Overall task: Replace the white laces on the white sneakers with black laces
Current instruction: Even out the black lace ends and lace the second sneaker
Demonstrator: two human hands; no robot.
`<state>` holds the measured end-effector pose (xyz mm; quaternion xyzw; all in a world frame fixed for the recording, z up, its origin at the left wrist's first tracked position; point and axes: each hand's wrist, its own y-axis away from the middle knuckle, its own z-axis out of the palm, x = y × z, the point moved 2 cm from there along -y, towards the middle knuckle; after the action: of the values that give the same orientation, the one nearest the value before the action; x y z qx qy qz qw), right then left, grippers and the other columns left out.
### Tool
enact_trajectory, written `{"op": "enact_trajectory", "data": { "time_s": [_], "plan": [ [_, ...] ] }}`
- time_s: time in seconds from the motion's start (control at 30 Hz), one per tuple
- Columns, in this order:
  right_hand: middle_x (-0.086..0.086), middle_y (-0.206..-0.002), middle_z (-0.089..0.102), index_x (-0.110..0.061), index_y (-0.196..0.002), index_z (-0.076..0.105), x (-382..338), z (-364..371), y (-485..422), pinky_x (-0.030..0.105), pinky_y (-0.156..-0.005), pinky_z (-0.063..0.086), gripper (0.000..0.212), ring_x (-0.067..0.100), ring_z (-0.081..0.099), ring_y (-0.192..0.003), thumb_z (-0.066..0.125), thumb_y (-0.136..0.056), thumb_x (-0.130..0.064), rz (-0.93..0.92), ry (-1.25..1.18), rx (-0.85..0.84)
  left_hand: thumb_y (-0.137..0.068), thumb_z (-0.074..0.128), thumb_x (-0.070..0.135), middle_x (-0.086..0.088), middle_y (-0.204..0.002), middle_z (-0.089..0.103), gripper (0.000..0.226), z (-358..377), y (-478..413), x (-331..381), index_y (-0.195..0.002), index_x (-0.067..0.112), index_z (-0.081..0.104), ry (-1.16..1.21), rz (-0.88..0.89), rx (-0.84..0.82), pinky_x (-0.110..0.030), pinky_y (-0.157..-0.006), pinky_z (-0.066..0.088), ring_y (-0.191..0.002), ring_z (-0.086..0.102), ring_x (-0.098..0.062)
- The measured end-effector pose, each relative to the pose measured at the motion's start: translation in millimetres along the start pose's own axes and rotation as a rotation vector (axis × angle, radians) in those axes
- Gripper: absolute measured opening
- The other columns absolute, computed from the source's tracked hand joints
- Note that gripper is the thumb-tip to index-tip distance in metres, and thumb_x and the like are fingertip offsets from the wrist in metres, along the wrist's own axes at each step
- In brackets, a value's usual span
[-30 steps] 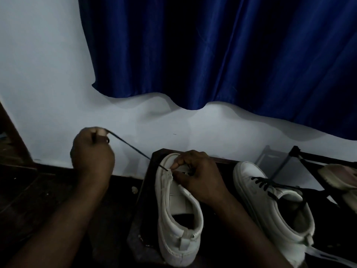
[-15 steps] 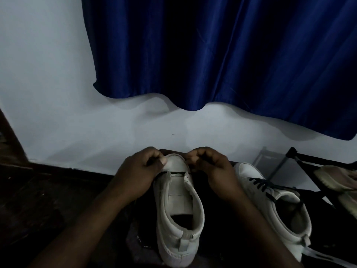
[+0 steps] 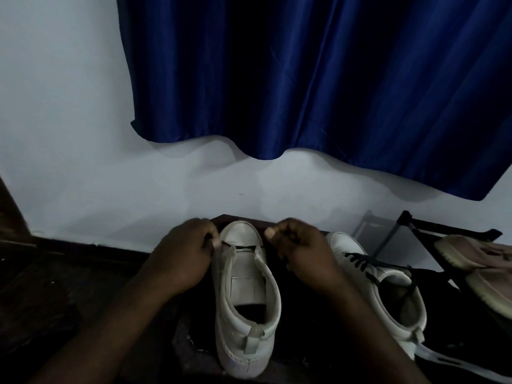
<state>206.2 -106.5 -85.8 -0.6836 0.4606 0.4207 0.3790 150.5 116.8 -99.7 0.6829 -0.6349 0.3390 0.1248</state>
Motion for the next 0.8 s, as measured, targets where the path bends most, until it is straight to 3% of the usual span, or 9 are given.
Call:
{"op": "enact_trajectory", "data": {
  "time_s": [0.1, 0.2, 0.3, 0.47, 0.63, 0.8],
  "plan": [
    [0.006, -0.071, 0.058, -0.010, -0.095, 0.068, -18, -16, 1, 0.026, -0.052, 0.040, 0.014, 0.012, 0.041, -0.052, 0.056, -0.102, -0.005, -0.017, -0.557, 0.150, -0.096, 0.061, 0.012, 0.001, -0.091, 0.061, 0.013, -11, -2, 6, -0.086, 0.020, 0.061, 0.076, -0.088, 0.335, -0.035, -0.078, 0.041, -0.087, 0.056, -0.021],
    [0.002, -0.089, 0.066, -0.015, -0.105, 0.066, -28, -32, 2, 0.026, -0.061, 0.047, 0.014, 0.010, 0.037, -0.053, 0.052, -0.103, -0.012, -0.078, -0.933, 0.181, -0.101, 0.059, 0.020, -0.003, -0.089, 0.063, 0.013, -20, -1, 8, -0.089, 0.017, 0.062, 0.313, -0.160, 0.496, -0.039, -0.076, 0.044, -0.084, 0.057, -0.024],
    [0.004, -0.104, 0.072, -0.017, -0.109, 0.068, -28, -34, 5, 0.028, -0.064, 0.047, 0.016, 0.010, 0.038, -0.054, 0.053, -0.103, -0.012, -0.079, -0.892, 0.204, -0.104, 0.057, 0.022, 0.004, -0.078, 0.060, 0.019, -23, -1, 12, -0.085, 0.022, 0.061, 0.569, -0.135, 0.535, -0.036, -0.071, 0.042, -0.072, 0.053, -0.018],
    [0.010, -0.121, 0.074, -0.015, -0.117, 0.069, -39, -26, 14, 0.033, -0.070, 0.045, 0.022, 0.012, 0.043, -0.059, 0.059, -0.098, -0.020, -0.094, -0.817, 0.143, -0.104, 0.057, 0.021, 0.017, -0.067, 0.056, 0.024, -26, 3, 29, -0.082, 0.030, 0.061, 0.693, -0.048, 0.482, -0.037, -0.070, 0.042, -0.066, 0.048, -0.013],
    [0.013, -0.124, 0.073, -0.013, -0.123, 0.067, -49, -24, 18, 0.034, -0.070, 0.044, 0.026, 0.014, 0.044, -0.061, 0.058, -0.100, -0.022, -0.122, -0.753, 0.113, -0.099, 0.056, 0.029, 0.013, -0.071, 0.055, 0.015, -42, 11, 50, -0.085, 0.031, 0.061, 0.863, 0.025, 0.585, -0.031, -0.070, 0.043, -0.066, 0.047, -0.010],
    [0.014, -0.125, 0.073, -0.011, -0.127, 0.065, -52, -25, 20, 0.032, -0.069, 0.045, 0.029, 0.015, 0.043, -0.062, 0.058, -0.099, -0.017, -0.127, -0.746, 0.120, -0.101, 0.055, 0.022, 0.017, -0.069, 0.057, 0.019, -59, 16, 60, -0.086, 0.032, 0.062, 0.986, 0.070, 0.694, -0.024, -0.068, 0.044, -0.064, 0.046, -0.007]
  ]
}}
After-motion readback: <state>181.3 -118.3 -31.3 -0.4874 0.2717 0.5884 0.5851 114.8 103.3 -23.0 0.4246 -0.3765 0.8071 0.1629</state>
